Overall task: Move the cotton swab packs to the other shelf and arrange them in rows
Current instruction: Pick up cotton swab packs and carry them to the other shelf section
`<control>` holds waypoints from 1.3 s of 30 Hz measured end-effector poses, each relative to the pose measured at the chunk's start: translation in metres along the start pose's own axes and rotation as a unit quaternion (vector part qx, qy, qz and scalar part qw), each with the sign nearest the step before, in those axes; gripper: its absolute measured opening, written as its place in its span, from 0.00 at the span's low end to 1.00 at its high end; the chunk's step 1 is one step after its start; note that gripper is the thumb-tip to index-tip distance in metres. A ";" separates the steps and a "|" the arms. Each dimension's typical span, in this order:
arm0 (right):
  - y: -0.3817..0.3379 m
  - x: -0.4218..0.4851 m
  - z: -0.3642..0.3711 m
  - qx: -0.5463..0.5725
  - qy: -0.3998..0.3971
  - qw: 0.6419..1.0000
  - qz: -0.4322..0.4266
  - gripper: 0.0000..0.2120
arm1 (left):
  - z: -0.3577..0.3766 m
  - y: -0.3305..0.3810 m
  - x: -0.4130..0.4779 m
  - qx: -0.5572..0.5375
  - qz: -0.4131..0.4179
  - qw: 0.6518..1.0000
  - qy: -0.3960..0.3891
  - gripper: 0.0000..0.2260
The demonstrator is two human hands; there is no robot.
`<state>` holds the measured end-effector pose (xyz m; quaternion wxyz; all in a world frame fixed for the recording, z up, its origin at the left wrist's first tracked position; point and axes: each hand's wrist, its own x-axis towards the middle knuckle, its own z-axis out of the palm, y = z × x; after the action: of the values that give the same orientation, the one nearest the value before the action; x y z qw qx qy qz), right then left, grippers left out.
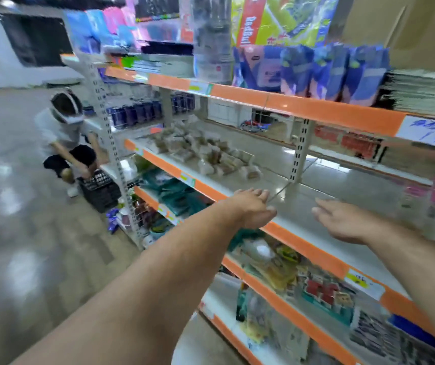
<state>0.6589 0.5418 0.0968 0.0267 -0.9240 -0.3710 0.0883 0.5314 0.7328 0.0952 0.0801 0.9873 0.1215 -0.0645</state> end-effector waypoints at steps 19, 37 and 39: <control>-0.448 0.180 0.024 -0.035 -0.044 0.969 -0.239 0.28 | -0.031 -0.427 -0.150 -0.036 -0.245 0.967 0.056 0.32; -0.562 0.404 0.011 -0.033 -0.035 0.950 -0.309 0.27 | -0.083 -0.599 -0.009 -0.021 -0.285 0.956 0.069 0.32; -0.555 0.428 0.012 -0.040 -0.039 0.954 -0.296 0.26 | -0.083 -0.608 0.023 -0.020 -0.260 0.964 0.056 0.31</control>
<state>0.5825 1.2384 0.0872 0.0005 -0.7691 -0.6317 0.0973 0.4105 1.3345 0.0864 0.0735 0.9219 0.3795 -0.0251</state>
